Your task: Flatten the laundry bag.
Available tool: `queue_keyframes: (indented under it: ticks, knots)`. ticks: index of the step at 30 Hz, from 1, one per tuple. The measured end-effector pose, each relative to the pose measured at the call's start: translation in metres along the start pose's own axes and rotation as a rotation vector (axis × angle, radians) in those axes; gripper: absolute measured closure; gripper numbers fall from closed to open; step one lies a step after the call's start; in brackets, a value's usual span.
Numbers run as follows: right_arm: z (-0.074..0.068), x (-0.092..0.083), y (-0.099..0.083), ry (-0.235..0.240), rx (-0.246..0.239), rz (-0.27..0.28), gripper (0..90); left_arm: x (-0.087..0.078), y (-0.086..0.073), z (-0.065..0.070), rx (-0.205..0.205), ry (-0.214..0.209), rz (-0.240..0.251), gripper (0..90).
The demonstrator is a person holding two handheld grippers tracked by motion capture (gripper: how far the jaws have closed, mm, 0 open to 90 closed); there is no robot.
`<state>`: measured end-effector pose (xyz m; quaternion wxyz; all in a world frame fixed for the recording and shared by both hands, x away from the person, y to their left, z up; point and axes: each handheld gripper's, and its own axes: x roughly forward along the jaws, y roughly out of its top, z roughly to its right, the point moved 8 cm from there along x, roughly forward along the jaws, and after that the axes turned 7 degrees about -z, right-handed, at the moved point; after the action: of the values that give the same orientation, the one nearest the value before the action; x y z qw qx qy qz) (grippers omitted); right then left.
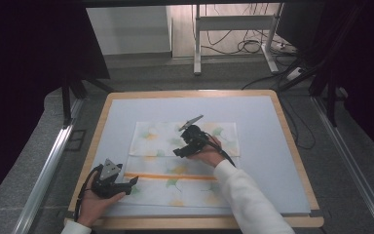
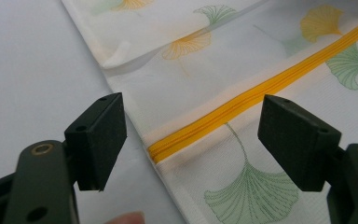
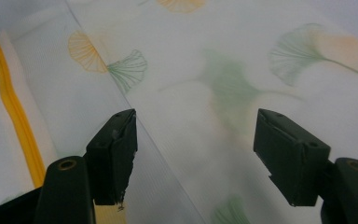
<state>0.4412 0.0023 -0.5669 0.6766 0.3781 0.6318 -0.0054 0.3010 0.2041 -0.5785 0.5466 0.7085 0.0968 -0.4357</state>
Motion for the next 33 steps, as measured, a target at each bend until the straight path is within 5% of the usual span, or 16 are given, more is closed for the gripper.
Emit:
queue_keyframes:
  ticks: [6, 17, 23, 28, 33]
  knots:
    - [-0.013, 0.027, 0.007, -0.003, -0.049, -0.074, 34.8, 0.000, 0.000, 0.001, 0.009, -0.011, 0.000, 23.2]
    - [-0.003, 0.026, 0.008, -0.077, -0.076, -0.089, 64.0, -0.001, -0.001, 0.001, 0.006, -0.012, 0.002, 23.2]
    - [0.006, 0.025, 0.009, -0.064, -0.020, -0.081, 86.4, 0.000, -0.001, 0.001, 0.007, -0.010, 0.000, 23.2]
    - [0.011, 0.022, 0.013, -0.032, -0.002, -0.061, 89.0, -0.001, -0.001, 0.000, 0.005, -0.012, 0.003, 23.2]
    - [0.026, 0.009, 0.024, 0.010, 0.071, 0.014, 89.3, -0.001, -0.001, 0.000, 0.007, -0.013, 0.004, 23.2]
